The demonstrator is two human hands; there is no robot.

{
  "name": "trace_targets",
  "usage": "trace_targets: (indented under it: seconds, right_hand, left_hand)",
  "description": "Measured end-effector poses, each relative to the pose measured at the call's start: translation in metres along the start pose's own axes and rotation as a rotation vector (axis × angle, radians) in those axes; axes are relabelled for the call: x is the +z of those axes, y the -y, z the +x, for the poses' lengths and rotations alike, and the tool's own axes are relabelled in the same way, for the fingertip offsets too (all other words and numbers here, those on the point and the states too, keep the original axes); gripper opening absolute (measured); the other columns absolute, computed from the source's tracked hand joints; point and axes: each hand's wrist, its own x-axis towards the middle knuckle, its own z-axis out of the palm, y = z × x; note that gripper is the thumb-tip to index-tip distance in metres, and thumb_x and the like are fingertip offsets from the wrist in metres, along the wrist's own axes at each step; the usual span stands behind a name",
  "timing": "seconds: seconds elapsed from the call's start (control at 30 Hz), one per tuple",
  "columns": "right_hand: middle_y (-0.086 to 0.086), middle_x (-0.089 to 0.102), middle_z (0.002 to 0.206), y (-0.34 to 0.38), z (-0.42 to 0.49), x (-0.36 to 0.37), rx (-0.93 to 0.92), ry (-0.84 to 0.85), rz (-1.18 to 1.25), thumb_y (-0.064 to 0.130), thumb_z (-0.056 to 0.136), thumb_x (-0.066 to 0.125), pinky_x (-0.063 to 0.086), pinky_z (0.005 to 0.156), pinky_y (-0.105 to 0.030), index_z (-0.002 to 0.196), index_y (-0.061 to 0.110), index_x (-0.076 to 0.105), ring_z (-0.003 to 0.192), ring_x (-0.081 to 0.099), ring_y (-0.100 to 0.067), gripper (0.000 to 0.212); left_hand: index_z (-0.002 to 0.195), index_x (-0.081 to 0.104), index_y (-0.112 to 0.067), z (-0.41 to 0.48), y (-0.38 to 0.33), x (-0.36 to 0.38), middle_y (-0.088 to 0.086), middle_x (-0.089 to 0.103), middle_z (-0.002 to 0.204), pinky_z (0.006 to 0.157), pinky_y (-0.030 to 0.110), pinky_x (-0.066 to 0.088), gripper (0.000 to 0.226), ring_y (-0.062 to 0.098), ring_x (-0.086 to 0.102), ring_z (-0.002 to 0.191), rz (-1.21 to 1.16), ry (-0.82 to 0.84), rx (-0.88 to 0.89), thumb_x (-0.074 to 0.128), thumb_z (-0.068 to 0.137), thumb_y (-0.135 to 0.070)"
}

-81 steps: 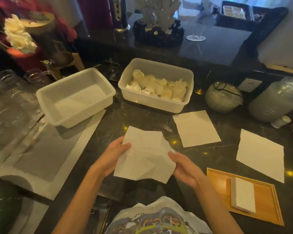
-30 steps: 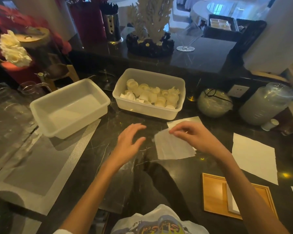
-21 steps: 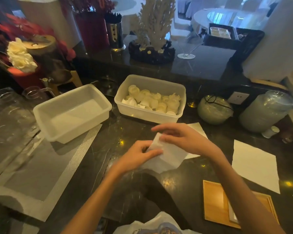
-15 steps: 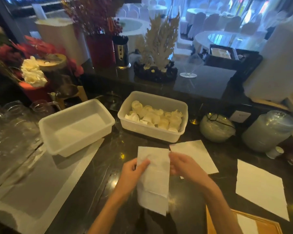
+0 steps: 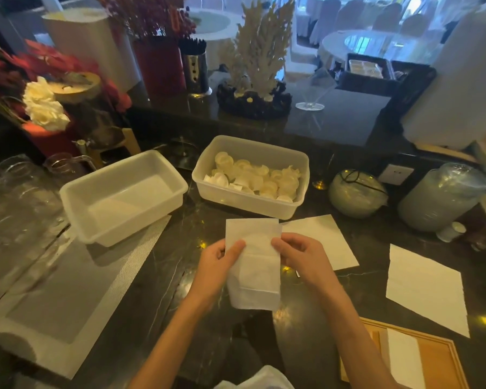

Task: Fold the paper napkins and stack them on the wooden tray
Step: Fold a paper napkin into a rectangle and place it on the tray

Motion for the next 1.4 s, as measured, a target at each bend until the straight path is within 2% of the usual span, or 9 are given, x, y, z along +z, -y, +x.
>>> trace_targets:
  seconds: [0.3,0.47,0.67,0.87,0.97,1.13,1.23,1.33,1.4]
  right_hand:
    - [0.011,0.076,0.096,0.0,-0.001,0.0,-0.007,-0.06,0.007,0.039,0.093,0.066,0.058,0.071,-0.018,0.092,0.03,0.075,0.088,0.073,-0.009,0.013]
    - [0.018,0.073,0.091,-0.001,-0.001,0.001,-0.016,-0.083,-0.001,0.042,0.093,0.065,0.055,0.064,-0.014,0.086,0.033,0.073,0.086,0.071,-0.008,0.014]
    - [0.012,0.073,0.094,-0.003,0.001,0.001,-0.024,-0.068,-0.04,0.041,0.094,0.064,0.05,0.065,-0.014,0.089,0.026,0.074,0.087,0.069,-0.008,0.019]
    - [0.01,0.073,0.104,-0.005,-0.001,-0.001,0.023,-0.002,-0.001,0.044,0.096,0.059,0.052,0.073,-0.019,0.102,0.025,0.075,0.096,0.068,-0.011,0.025]
    - [0.009,0.073,0.104,-0.008,-0.004,-0.004,0.027,0.074,-0.014,0.043,0.095,0.06,0.056,0.081,-0.024,0.102,0.024,0.075,0.099,0.068,-0.013,0.025]
    - [0.024,0.073,0.093,-0.006,-0.005,-0.003,0.022,0.024,0.023,0.04,0.094,0.064,0.05,0.072,-0.017,0.096,0.03,0.077,0.089,0.068,0.002,0.016]
    - [0.022,0.074,0.092,-0.005,-0.002,-0.004,0.014,-0.033,0.058,0.039,0.094,0.064,0.052,0.073,-0.02,0.096,0.03,0.077,0.089,0.068,0.0,0.016]
    - [0.019,0.075,0.092,-0.007,-0.001,-0.008,0.027,-0.041,0.057,0.037,0.094,0.065,0.056,0.078,-0.026,0.094,0.031,0.077,0.091,0.069,-0.005,0.013]
    - [0.017,0.076,0.096,-0.006,-0.001,-0.01,0.058,-0.021,0.068,0.036,0.094,0.065,0.057,0.076,-0.026,0.095,0.031,0.077,0.095,0.07,-0.008,0.012]
  left_hand:
    - [0.107,0.068,-0.021,0.006,-0.003,0.003,-0.011,0.076,0.099,0.068,0.022,0.06,0.03,0.01,0.074,0.094,0.034,0.024,-0.001,0.058,0.092,-0.044]
    - [0.106,0.07,-0.017,0.008,0.0,0.001,-0.009,0.075,0.096,0.068,0.023,0.059,0.04,0.009,0.073,0.09,0.05,0.039,0.003,0.059,0.085,-0.05]
    - [0.107,0.069,-0.025,0.009,-0.001,0.002,-0.011,0.076,0.1,0.078,0.034,0.063,0.025,0.01,0.073,0.096,-0.016,0.004,-0.021,0.054,0.095,-0.041]
    - [0.106,0.07,-0.021,0.012,-0.008,0.006,-0.008,0.076,0.098,0.074,0.029,0.062,0.024,0.011,0.073,0.093,0.017,-0.038,-0.01,0.049,0.103,-0.033]
    - [0.105,0.07,-0.019,0.015,-0.013,0.008,-0.004,0.077,0.099,0.078,0.036,0.062,0.025,0.017,0.074,0.095,0.004,-0.063,0.009,0.048,0.104,-0.031]
    - [0.113,0.069,-0.019,0.019,-0.022,0.006,0.002,0.076,0.11,0.09,0.046,0.059,0.026,0.024,0.071,0.107,-0.111,0.003,-0.052,0.049,0.103,-0.033]
    - [0.118,0.067,-0.016,0.018,-0.019,0.002,0.002,0.076,0.112,0.085,0.04,0.062,0.025,0.023,0.072,0.106,-0.036,0.104,-0.069,0.053,0.101,-0.029]
    - [0.117,0.067,-0.011,0.016,-0.014,0.0,0.004,0.078,0.109,0.075,0.028,0.063,0.021,0.021,0.075,0.1,-0.001,0.118,-0.066,0.053,0.102,-0.016]
    - [0.114,0.068,-0.011,0.015,-0.014,0.0,0.006,0.078,0.106,0.072,0.026,0.062,0.02,0.02,0.076,0.096,-0.019,0.127,-0.066,0.053,0.102,-0.012]
